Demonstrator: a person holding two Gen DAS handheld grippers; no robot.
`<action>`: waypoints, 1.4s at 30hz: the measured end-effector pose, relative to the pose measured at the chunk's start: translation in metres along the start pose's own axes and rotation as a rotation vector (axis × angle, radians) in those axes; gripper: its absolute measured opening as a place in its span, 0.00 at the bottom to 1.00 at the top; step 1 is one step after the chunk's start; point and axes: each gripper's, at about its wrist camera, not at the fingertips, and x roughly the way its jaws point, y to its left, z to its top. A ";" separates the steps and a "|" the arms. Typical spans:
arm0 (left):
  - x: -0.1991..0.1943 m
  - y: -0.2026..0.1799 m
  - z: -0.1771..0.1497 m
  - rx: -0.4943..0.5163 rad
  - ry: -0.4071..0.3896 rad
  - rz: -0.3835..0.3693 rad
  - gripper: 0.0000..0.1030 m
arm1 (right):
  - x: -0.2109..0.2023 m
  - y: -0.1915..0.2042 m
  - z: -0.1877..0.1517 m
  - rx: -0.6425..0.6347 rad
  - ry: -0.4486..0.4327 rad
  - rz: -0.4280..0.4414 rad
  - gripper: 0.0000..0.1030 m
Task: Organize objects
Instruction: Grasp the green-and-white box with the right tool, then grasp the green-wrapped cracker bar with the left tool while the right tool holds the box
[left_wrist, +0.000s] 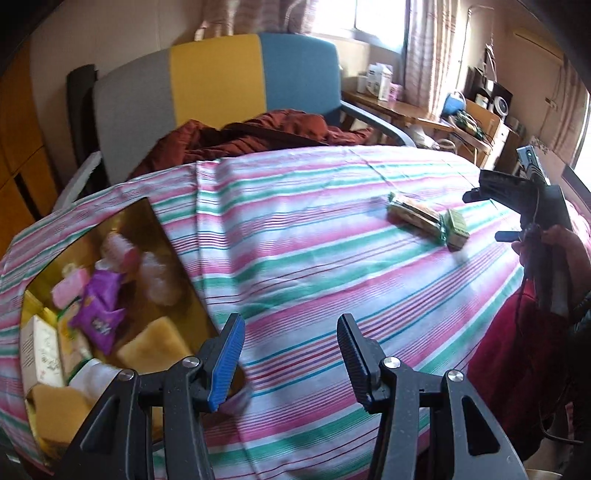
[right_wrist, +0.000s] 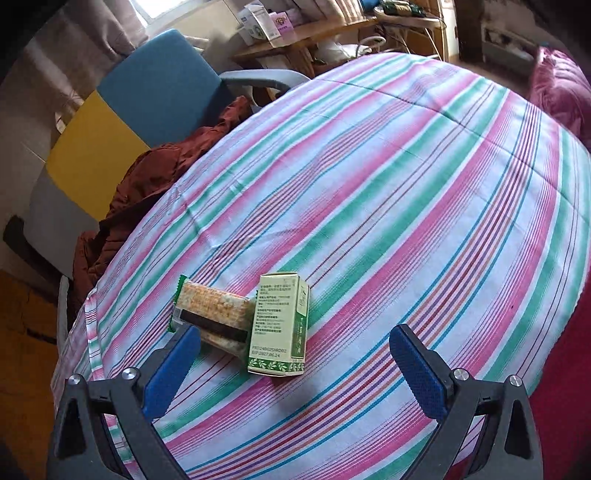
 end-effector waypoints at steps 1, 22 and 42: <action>0.004 -0.004 0.001 0.009 0.007 -0.006 0.51 | 0.004 0.001 -0.001 -0.003 0.021 0.002 1.00; 0.032 -0.040 -0.004 0.064 0.082 -0.119 0.51 | 0.036 0.044 -0.015 -0.306 0.069 -0.213 0.29; 0.108 -0.101 0.075 0.007 0.229 -0.224 0.51 | 0.007 -0.023 0.011 0.078 0.010 -0.042 1.00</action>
